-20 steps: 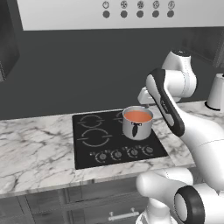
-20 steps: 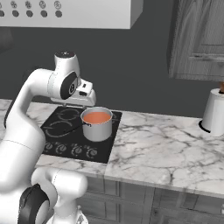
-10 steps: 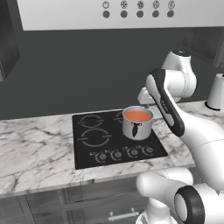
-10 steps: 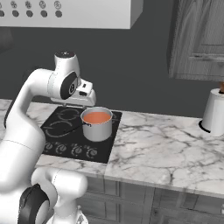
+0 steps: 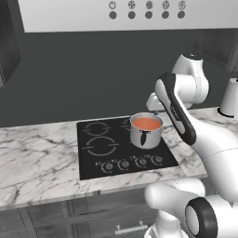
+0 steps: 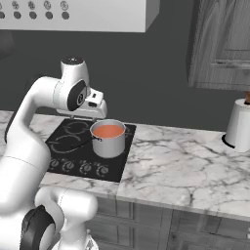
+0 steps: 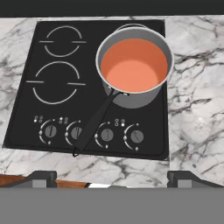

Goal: Wait until the marinara sauce is simmered to a deep red color and then turn off the stove.

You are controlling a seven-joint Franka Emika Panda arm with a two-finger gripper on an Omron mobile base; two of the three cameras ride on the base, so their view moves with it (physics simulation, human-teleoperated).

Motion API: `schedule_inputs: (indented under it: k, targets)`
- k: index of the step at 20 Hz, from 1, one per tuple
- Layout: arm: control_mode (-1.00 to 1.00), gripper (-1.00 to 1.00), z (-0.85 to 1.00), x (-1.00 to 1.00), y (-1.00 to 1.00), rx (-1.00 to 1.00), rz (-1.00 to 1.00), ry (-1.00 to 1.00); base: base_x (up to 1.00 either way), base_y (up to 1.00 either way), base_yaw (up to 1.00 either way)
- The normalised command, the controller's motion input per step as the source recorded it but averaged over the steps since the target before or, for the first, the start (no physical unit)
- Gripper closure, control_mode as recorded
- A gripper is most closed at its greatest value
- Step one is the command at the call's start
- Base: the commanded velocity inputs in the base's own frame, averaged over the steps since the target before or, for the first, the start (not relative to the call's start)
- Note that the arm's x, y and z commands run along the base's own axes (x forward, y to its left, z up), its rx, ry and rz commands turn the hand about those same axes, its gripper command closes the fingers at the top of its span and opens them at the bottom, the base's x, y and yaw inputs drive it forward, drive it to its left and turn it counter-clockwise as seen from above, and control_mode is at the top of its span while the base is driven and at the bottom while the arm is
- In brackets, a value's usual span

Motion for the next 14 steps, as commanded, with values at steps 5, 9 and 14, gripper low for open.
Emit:
schedule_inputs:
  k: [5, 9, 14]
  targets:
    - [-1.0, -1.0, 0.0, 0.0, 0.0, 0.0, 0.0, 0.0, 0.0, 0.0, 0.0]
    - [-1.0, -1.0, 0.0, 0.0, 0.0, 0.0, 0.0, 0.0, 0.0, 0.0, 0.0]
    - [-1.0, -1.0, 0.0, 0.0, 0.0, 0.0, 0.0, 0.0, 0.0, 0.0, 0.0]
